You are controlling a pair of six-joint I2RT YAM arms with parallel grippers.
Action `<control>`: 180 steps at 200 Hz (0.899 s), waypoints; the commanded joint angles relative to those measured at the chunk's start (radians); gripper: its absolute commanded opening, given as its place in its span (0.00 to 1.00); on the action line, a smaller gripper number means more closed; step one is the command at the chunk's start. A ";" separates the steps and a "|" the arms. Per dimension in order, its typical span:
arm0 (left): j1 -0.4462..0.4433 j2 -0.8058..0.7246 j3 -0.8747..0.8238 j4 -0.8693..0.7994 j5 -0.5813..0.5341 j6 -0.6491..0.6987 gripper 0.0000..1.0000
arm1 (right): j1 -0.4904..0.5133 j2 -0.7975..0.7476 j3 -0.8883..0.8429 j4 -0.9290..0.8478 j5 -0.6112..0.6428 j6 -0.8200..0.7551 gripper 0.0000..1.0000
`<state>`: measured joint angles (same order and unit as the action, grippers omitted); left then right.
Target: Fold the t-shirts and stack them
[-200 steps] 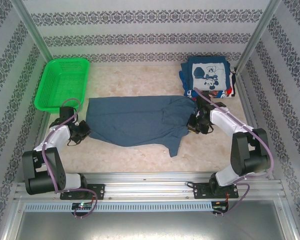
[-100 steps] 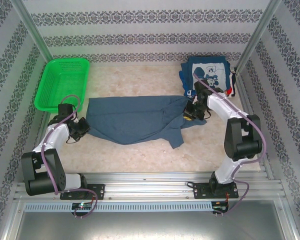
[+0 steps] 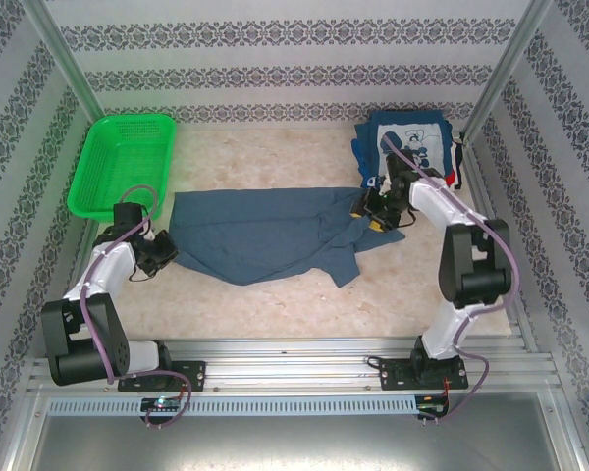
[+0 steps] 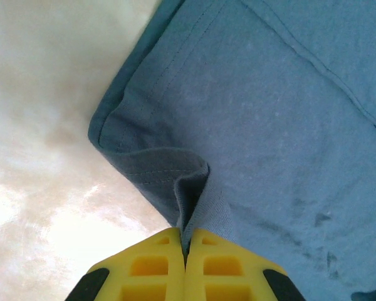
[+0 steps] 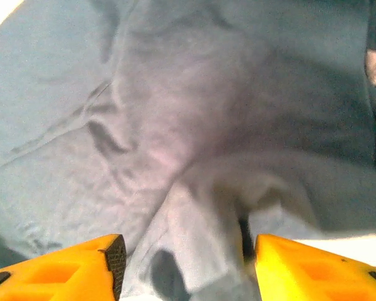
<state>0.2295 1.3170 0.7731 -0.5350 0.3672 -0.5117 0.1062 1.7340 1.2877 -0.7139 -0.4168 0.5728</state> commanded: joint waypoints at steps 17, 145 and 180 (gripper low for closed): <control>-0.004 -0.028 0.014 -0.022 0.024 0.009 0.02 | -0.007 -0.242 -0.192 -0.033 -0.011 0.034 0.59; -0.004 -0.050 -0.002 -0.029 0.040 0.018 0.02 | 0.133 -0.124 -0.467 0.308 -0.042 0.128 0.22; -0.004 -0.054 -0.008 -0.029 0.040 0.021 0.02 | 0.167 -0.115 -0.349 0.263 -0.042 0.113 0.00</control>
<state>0.2295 1.2873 0.7727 -0.5362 0.3962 -0.5117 0.2478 1.6215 0.8455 -0.4442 -0.4545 0.7002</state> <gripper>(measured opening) 0.051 0.069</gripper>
